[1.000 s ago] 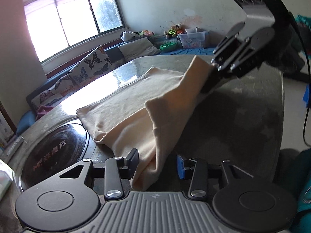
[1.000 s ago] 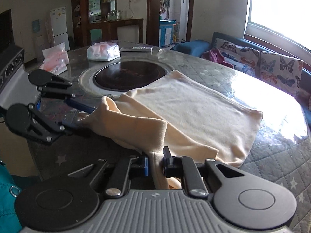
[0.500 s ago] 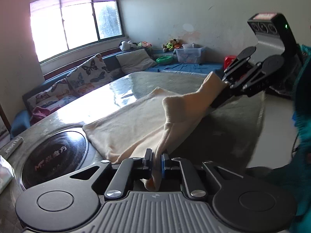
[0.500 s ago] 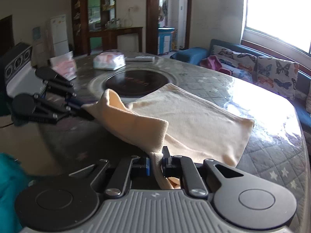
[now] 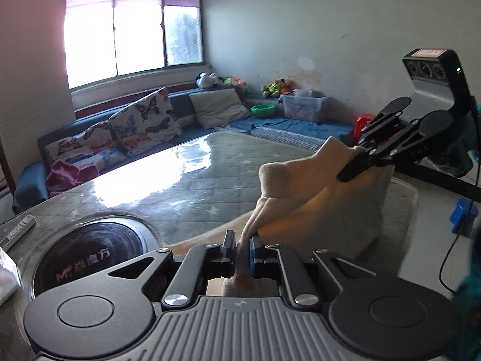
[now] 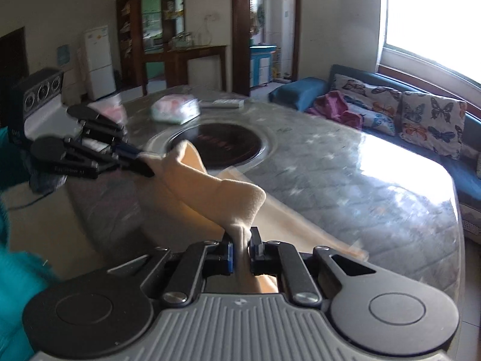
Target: Fold clothes
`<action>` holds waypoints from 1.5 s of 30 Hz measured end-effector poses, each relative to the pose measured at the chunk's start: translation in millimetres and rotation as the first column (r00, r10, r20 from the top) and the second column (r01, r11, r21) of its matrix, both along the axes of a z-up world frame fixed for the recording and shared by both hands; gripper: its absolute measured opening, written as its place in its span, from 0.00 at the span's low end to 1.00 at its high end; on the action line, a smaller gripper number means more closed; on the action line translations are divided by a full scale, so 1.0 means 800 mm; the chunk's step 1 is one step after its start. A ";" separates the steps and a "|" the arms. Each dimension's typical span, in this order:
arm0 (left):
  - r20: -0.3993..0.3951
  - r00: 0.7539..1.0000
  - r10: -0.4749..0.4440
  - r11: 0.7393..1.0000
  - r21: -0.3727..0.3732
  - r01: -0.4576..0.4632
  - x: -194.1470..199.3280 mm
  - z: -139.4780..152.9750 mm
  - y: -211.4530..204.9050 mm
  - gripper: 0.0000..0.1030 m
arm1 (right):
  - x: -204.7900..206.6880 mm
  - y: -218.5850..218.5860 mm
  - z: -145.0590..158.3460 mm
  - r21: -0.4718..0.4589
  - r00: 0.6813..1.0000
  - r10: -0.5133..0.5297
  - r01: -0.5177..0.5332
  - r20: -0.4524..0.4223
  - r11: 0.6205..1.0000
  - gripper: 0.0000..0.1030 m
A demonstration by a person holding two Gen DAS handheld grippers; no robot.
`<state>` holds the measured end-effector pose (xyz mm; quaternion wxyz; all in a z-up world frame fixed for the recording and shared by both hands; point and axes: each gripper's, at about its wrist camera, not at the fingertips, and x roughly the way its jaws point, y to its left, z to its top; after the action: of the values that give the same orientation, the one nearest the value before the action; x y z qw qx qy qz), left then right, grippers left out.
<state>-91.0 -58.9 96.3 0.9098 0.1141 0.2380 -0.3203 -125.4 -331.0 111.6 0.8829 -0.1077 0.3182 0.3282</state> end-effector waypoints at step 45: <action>-0.193 0.972 0.135 0.991 0.027 -0.132 0.149 -0.078 -0.074 0.16 | 0.131 0.001 -0.118 0.101 0.946 -0.311 0.320 -0.096 0.942 0.19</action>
<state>28.4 -117.9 34.0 0.9008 0.0722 0.3352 -0.2664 -20.2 -330.0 17.3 0.9155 0.0091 0.3464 0.2044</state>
